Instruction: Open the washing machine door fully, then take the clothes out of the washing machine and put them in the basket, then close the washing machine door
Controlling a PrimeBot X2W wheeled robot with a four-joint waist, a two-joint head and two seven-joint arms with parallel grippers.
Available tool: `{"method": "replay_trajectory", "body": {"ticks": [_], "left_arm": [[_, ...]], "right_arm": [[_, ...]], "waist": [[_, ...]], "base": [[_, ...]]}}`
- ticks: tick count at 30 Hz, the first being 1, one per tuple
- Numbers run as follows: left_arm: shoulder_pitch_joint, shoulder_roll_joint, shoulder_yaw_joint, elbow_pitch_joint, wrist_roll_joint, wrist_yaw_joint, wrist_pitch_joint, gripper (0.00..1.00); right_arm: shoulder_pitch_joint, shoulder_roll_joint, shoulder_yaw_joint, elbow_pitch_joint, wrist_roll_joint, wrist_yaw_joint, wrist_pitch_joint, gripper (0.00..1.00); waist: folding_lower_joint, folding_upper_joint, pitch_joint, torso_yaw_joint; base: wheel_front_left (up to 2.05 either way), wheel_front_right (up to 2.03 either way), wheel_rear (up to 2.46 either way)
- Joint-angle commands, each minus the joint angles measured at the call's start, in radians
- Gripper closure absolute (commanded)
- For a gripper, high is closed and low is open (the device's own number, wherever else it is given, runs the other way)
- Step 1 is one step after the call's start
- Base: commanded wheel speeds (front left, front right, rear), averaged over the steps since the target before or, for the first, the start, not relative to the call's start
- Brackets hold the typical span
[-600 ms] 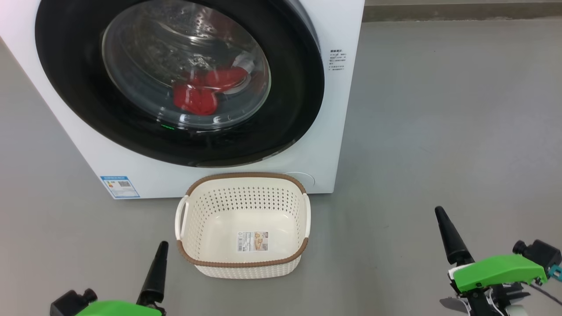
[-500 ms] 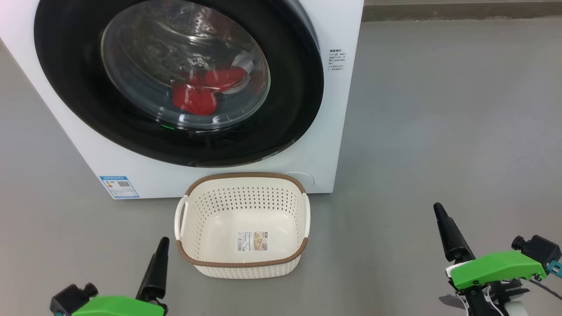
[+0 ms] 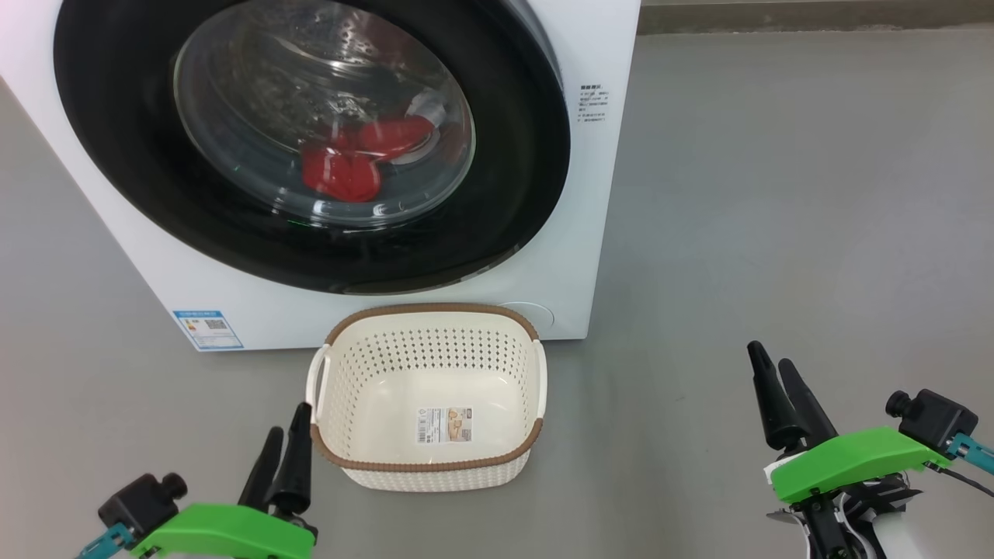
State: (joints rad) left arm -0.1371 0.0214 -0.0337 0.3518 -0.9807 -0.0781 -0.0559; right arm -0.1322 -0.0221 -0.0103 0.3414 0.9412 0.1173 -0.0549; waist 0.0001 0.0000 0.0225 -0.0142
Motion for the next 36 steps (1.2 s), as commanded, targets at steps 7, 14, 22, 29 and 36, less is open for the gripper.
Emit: {"method": "replay_trajectory", "body": {"ticks": [7,14,22,29,36], "left_arm": [[-0.066,0.018,0.002,-0.026,0.121,0.017,-0.034,0.00],[-0.084,0.019,-0.008,-0.010,0.189,0.028,-0.054,0.00],[-0.105,0.020,-0.020,0.008,0.273,0.034,-0.075,0.00],[-0.120,0.022,-0.022,-0.002,0.354,0.045,-0.096,0.00],[-0.136,0.023,-0.021,-0.006,0.443,0.060,-0.120,0.00]], "right_arm": [[-0.069,-0.013,0.035,-0.026,-0.108,0.007,-0.036,0.00],[-0.085,-0.015,0.044,-0.027,-0.191,0.008,-0.057,0.00],[-0.098,-0.017,0.065,-0.018,-0.266,0.009,-0.077,0.00],[-0.116,-0.018,0.087,-0.004,-0.328,0.009,-0.098,0.00],[-0.135,-0.021,0.097,-0.001,-0.395,0.010,-0.121,0.00]], "waist": [[-0.0001,0.0000,0.000,-0.002],[-0.0001,0.0000,0.000,-0.002],[-0.0001,0.0000,-0.004,-0.004],[-0.0001,0.0000,-0.008,-0.007],[-0.0001,0.0000,-0.008,-0.010]], "base": [[0.00,0.00,0.00],[0.00,0.00,0.00],[0.00,0.00,0.00],[0.00,0.00,0.00],[0.00,0.00,0.00]]}}
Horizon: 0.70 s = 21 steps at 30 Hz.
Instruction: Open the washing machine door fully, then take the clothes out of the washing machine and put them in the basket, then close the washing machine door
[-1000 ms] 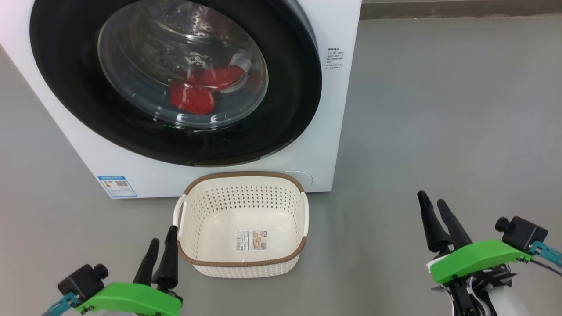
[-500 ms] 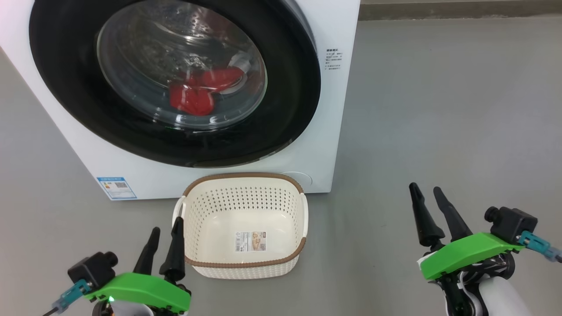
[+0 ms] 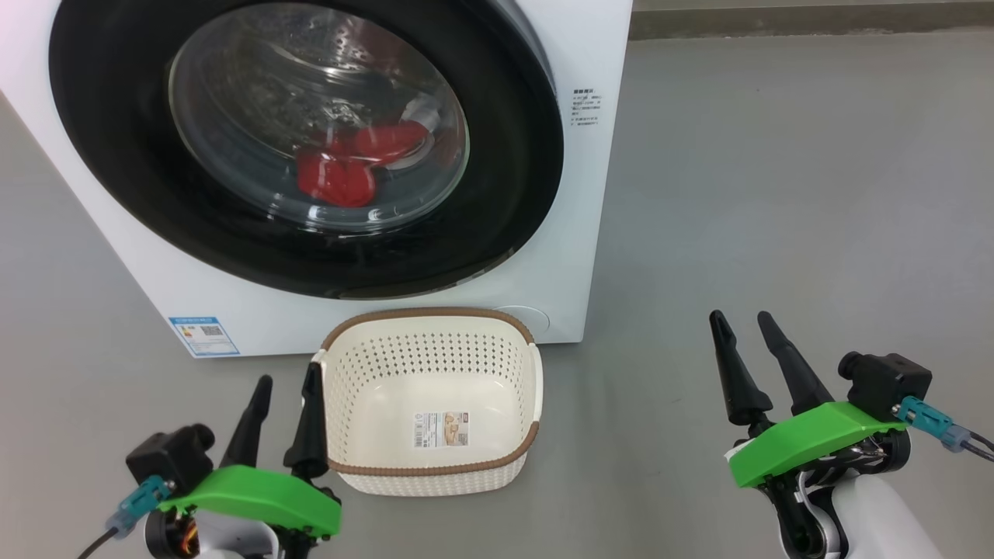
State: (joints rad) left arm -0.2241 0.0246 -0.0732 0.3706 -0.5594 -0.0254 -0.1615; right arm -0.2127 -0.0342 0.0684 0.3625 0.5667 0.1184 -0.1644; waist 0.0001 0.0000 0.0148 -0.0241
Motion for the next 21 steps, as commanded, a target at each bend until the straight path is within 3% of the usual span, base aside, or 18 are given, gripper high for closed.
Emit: {"method": "replay_trajectory", "body": {"ticks": [1,21], "left_arm": [[-0.051,0.020,0.018,-0.023,0.033,0.009,-0.017,0.00],[-0.110,0.024,0.006,0.004,0.245,0.027,-0.076,0.00]], "right_arm": [[-0.056,-0.009,0.020,-0.022,-0.031,0.009,-0.015,0.00],[-0.114,-0.014,0.027,-0.011,-0.243,0.011,-0.073,0.00]], "waist": [[0.0000,0.0000,0.000,0.000],[0.0000,0.0000,0.011,-0.004]], "base": [[0.00,0.00,0.00],[0.00,0.00,0.00]]}}
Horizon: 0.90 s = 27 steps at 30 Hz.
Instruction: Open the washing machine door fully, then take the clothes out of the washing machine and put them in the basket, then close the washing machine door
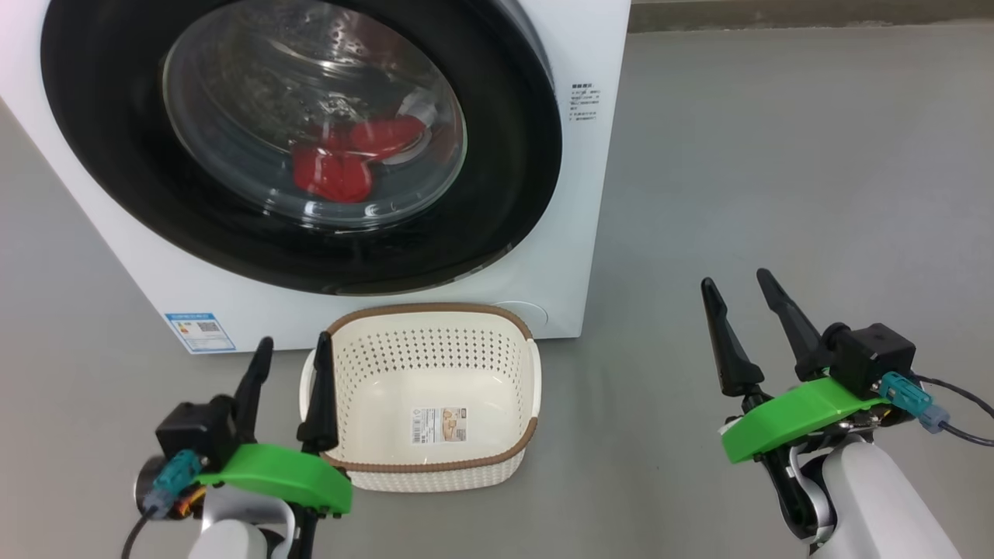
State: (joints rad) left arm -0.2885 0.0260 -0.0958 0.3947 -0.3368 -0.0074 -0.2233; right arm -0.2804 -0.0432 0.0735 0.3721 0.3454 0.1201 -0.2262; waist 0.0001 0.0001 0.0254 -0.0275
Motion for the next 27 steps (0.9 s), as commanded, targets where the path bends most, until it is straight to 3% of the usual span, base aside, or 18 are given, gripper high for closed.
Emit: {"method": "replay_trajectory", "body": {"ticks": [1,9,27], "left_arm": [[-0.048,0.023,0.030,-0.019,0.034,0.010,-0.017,0.00],[-0.066,0.024,0.028,-0.004,0.100,0.015,-0.038,0.00],[-0.068,0.024,0.020,0.027,0.074,0.016,-0.038,0.00]], "right_arm": [[-0.050,-0.005,0.024,-0.021,-0.033,0.010,-0.014,0.00],[-0.069,-0.007,0.040,-0.019,-0.110,0.011,-0.035,0.00],[-0.062,-0.007,0.043,-0.022,-0.115,0.011,-0.036,0.00]], "waist": [[0.0000,-0.0001,0.001,-0.001],[0.0000,-0.0001,0.003,-0.004],[0.0000,-0.0001,0.008,0.000]], "base": [[0.00,0.00,0.00],[0.00,0.00,0.00],[0.00,0.00,0.00]]}}
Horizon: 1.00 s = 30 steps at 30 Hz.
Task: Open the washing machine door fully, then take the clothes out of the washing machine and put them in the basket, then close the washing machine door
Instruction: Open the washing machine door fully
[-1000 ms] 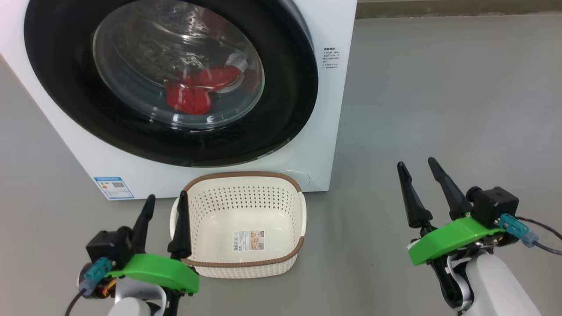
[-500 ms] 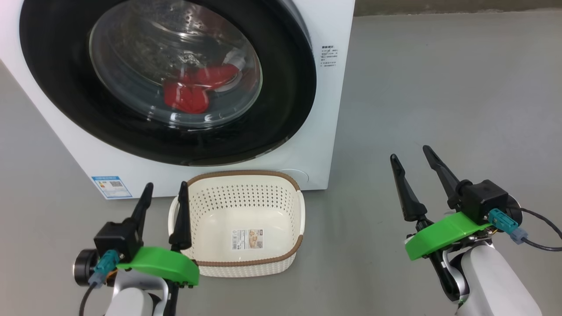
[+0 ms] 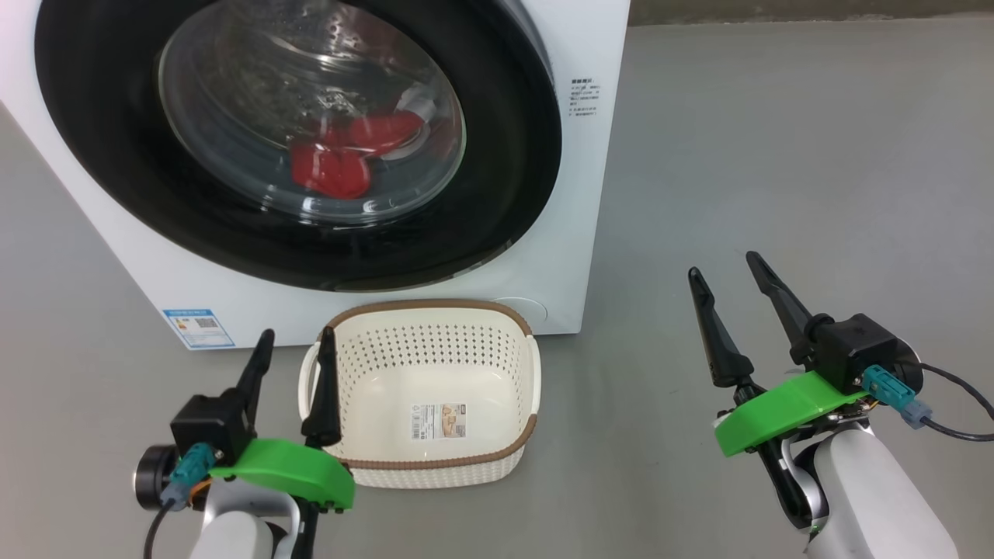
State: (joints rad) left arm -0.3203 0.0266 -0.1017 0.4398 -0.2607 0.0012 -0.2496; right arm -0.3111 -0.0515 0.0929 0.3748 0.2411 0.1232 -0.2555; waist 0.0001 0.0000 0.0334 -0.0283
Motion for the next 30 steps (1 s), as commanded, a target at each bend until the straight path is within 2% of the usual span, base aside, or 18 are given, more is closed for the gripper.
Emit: {"method": "replay_trajectory", "body": {"ticks": [1,2,3,5,6,7,8,10,21,25,30], "left_arm": [[-0.036,0.024,0.025,-0.017,-0.002,0.008,-0.012,0.00],[-0.036,0.024,0.024,-0.017,-0.002,0.008,-0.012,0.00],[-0.037,0.024,0.022,-0.018,-0.002,0.008,-0.012,0.00],[-0.042,0.024,0.020,-0.034,0.007,0.006,-0.012,0.00],[-0.044,0.024,0.021,-0.046,0.009,0.003,-0.012,0.00],[-0.045,0.024,0.024,-0.060,0.010,0.000,-0.012,0.00],[-0.046,0.024,0.025,-0.072,0.011,-0.002,-0.012,0.00],[-0.049,0.024,0.027,-0.094,0.010,-0.007,-0.012,0.00],[-0.068,0.024,0.008,-0.205,0.000,-0.028,-0.012,0.00],[-0.077,0.024,0.006,-0.241,0.000,-0.034,-0.012,0.00],[-0.096,0.024,0.008,-0.272,-0.003,-0.049,-0.012,0.00]], "right_arm": [[-0.031,0.001,0.023,-0.027,-0.011,0.008,-0.006,0.00],[-0.030,0.001,0.022,-0.029,-0.012,0.008,-0.006,0.00],[-0.029,0.001,0.019,-0.028,-0.006,0.008,-0.006,0.07],[-0.034,0.001,0.014,-0.029,0.009,0.008,-0.006,0.53],[-0.038,0.001,0.013,-0.029,0.029,0.008,-0.006,0.65],[-0.045,0.001,0.012,-0.028,0.054,0.008,-0.006,0.83],[-0.052,0.001,0.012,-0.028,0.074,0.008,-0.006,0.96],[-0.066,0.001,0.014,-0.026,0.164,0.008,-0.006,1.00],[-0.193,0.001,0.035,-0.009,0.634,0.008,-0.006,1.00],[-0.246,0.001,0.051,-0.002,0.724,0.008,-0.002,1.00],[-0.337,0.001,0.042,-0.012,0.862,0.008,0.062,1.00]], "waist": [[0.0000,0.0000,0.001,0.001],[0.0000,0.0000,0.003,0.002],[0.0000,0.0000,0.005,0.003],[0.0000,0.0000,0.017,0.008],[0.0000,0.0000,0.023,0.010],[0.0000,0.0000,0.030,0.012],[0.0000,0.0000,0.037,0.014],[0.0000,0.0000,0.053,0.019],[0.0000,0.0000,0.161,0.040],[0.0000,0.0000,0.202,0.046],[0.0000,0.0000,0.269,0.054]], "base": [[0.00,0.00,0.00],[0.00,0.00,0.00],[0.00,0.00,0.00],[0.00,0.00,0.00],[0.00,0.00,0.00],[0.00,0.00,0.00],[0.00,0.00,0.00],[0.00,0.00,0.00],[0.00,0.00,0.00],[0.00,0.00,0.00],[0.00,0.00,0.00]]}}
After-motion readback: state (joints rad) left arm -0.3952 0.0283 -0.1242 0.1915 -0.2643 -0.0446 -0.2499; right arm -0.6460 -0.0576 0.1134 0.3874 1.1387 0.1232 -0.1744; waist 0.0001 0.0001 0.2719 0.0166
